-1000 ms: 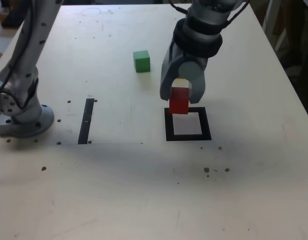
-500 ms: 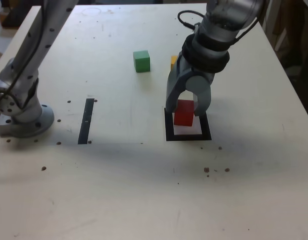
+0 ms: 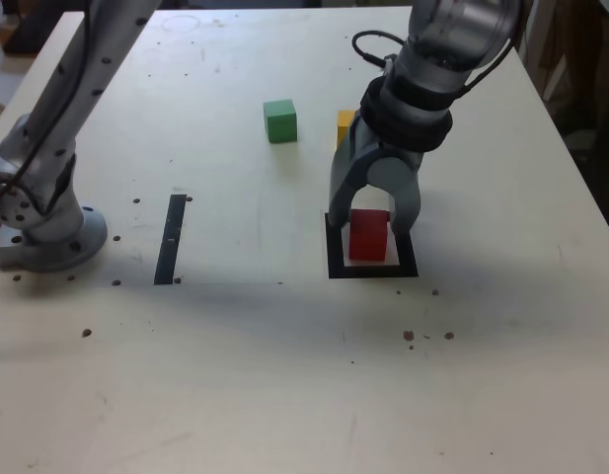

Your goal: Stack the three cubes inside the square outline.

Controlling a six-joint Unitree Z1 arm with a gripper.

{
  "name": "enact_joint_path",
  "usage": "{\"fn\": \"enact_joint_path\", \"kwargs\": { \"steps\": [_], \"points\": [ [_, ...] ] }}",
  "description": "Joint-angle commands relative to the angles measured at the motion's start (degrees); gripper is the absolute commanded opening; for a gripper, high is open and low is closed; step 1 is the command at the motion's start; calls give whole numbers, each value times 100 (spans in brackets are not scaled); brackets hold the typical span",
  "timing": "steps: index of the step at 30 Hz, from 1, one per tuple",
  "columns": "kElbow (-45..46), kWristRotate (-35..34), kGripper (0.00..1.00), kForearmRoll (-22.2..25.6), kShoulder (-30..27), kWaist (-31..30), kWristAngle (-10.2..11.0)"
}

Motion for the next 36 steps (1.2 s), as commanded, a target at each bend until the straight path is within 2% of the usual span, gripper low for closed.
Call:
{"fn": "enact_joint_path", "kwargs": {
  "steps": [1,5,9,16,28,36],
  "points": [
    [32,25,99,-14,-30,26,22],
    [108,119,99,6,-180,54,166],
    [202,358,99,58,-442,156,448],
    [331,1346,99,120,-702,796,835],
    [143,2589,98,-66,-674,1846,1000],
    [27,2967,95,-290,-270,2252,1025]
  ]
}}
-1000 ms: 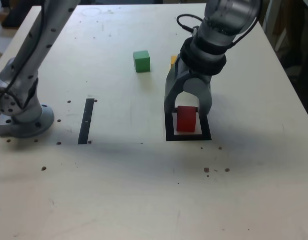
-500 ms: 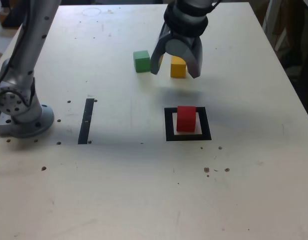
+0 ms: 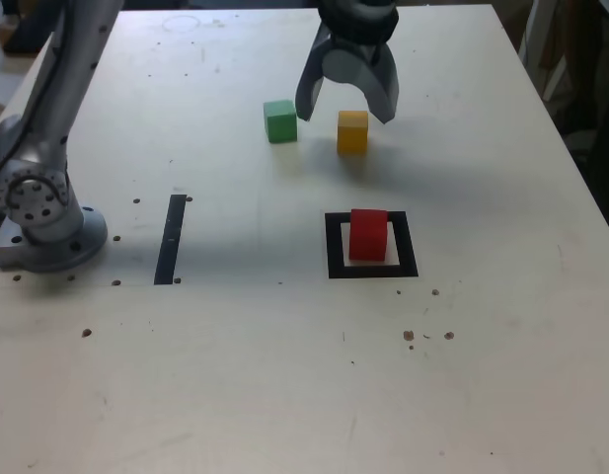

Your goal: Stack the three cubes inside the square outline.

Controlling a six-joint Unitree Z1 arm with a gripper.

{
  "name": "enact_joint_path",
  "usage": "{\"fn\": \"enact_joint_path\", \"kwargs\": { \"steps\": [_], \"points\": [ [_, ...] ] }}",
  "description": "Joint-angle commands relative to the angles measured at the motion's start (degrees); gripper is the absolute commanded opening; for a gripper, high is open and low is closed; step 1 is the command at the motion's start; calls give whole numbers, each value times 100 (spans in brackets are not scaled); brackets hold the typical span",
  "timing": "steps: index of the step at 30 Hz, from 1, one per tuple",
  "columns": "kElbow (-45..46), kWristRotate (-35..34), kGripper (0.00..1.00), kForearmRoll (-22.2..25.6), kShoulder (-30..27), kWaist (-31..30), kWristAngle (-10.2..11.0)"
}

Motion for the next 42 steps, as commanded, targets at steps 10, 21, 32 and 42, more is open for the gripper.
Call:
{"fn": "enact_joint_path", "kwargs": {
  "steps": [10,21,32,42],
  "points": [
    [-404,155,78,-35,503,133,-1],
    [-504,147,29,-137,643,131,5],
    [-509,155,22,-147,638,123,3],
    [-557,126,22,-54,475,2,-30]
  ]
}}
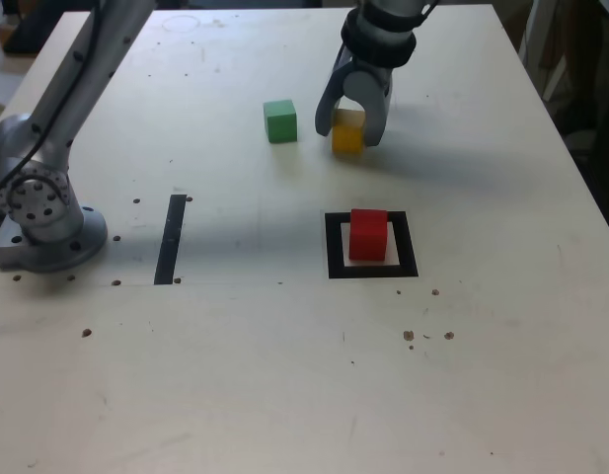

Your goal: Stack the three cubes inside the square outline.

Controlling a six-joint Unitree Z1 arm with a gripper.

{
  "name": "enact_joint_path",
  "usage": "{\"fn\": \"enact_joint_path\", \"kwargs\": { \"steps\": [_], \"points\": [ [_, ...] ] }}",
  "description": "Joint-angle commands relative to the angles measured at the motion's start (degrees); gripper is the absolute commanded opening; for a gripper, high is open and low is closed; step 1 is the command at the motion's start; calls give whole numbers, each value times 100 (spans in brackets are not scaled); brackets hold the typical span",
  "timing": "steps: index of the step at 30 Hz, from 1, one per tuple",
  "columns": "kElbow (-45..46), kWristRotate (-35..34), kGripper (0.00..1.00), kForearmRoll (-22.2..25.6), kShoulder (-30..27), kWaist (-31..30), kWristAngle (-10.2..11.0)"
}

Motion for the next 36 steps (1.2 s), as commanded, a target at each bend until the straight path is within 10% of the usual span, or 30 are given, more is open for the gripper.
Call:
{"fn": "enact_joint_path", "kwargs": {
  "steps": [1,19,36],
  "points": [
    [-49,-41,22,78,-170,-86,-5],
    [-281,-1596,22,1191,-1028,-1739,-442],
    [-160,-2369,22,1245,-902,-2612,-875]
  ]
}}
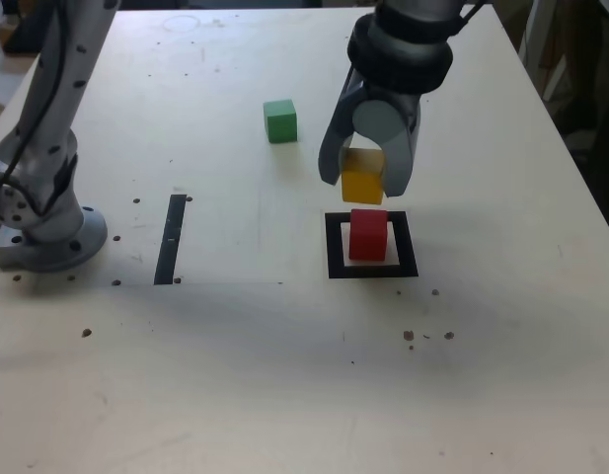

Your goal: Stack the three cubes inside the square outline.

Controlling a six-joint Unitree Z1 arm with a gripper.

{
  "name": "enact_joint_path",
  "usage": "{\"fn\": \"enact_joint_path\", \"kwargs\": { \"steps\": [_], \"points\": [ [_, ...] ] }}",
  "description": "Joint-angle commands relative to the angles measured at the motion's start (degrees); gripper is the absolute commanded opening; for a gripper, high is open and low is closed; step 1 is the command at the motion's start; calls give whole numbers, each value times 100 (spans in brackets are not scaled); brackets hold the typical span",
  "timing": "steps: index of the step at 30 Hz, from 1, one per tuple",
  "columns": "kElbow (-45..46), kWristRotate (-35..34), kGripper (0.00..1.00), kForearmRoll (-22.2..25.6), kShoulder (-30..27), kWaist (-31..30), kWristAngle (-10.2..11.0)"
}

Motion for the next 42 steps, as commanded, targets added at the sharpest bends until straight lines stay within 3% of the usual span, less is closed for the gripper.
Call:
{"fn": "enact_joint_path", "kwargs": {
  "steps": [1,26,28,32,34,42],
  "points": [
    [16,-54,22,69,53,-46,-36],
    [-37,-100,25,-32,485,-94,-119],
    [-33,-95,37,-34,488,-89,-115],
    [-11,-77,84,-40,491,-70,-104],
    [-4,-71,97,-42,490,-64,-97],
    [45,-70,100,-42,444,-40,-69]
  ]
}}
